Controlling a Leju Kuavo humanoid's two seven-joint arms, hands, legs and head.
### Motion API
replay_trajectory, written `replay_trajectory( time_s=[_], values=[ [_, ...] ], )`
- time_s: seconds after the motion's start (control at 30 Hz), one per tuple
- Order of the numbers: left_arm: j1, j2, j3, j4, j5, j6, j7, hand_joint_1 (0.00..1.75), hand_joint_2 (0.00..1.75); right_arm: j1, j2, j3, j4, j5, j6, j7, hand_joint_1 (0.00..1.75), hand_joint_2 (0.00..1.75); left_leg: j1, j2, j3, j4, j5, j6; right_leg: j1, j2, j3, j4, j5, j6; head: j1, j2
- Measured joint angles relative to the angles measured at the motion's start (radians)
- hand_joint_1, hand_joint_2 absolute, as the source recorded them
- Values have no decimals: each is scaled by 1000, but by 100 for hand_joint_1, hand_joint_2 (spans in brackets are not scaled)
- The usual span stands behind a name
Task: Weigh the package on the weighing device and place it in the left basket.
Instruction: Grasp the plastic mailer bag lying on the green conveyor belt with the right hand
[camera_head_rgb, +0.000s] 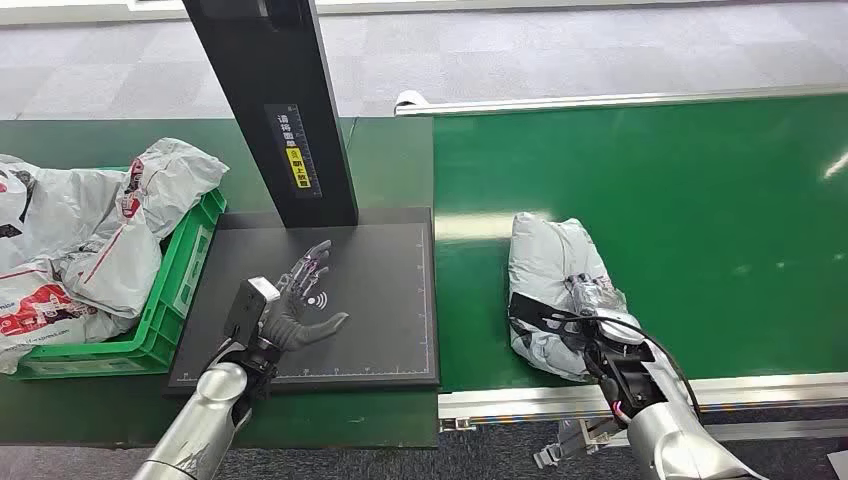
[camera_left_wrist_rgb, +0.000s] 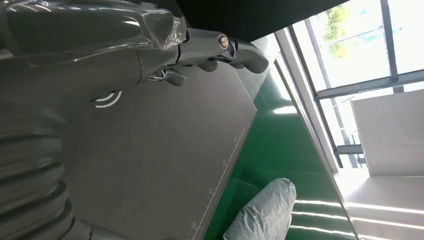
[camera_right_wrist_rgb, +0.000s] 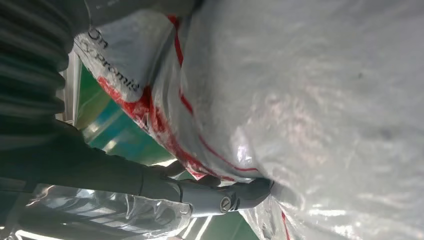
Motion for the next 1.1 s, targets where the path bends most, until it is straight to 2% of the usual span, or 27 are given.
replay_trajectory(
  time_s=[0.27,0.57,0.77,0.9,1.1],
  values=[
    [-3,-1,0,4,0,0,6,0,175,-18,0,-1,5,-15,8,-72,175,175,0,0,1,0,0,0,0,0,1,0,0,0,0,0],
    [-3,0,0,4,0,-1,9,0,175,-20,1,-1,5,-23,9,-96,175,175,0,0,1,0,0,0,0,0,2,0,0,0,0,0],
    [-2,2,0,4,3,-8,5,0,175,-19,2,2,0,-49,18,-169,175,175,0,0,1,0,0,0,0,0,2,0,0,0,0,0],
    [15,12,5,-15,4,31,-27,0,175,4,2,6,-41,-93,-71,-291,175,175,0,0,0,0,0,0,0,0,1,0,0,0,0,0],
    [62,16,37,-95,-6,177,-120,0,175,66,11,6,-215,-177,-300,-486,175,175,0,0,-2,0,0,0,0,0,-2,0,0,0,0,0]
  ],
)
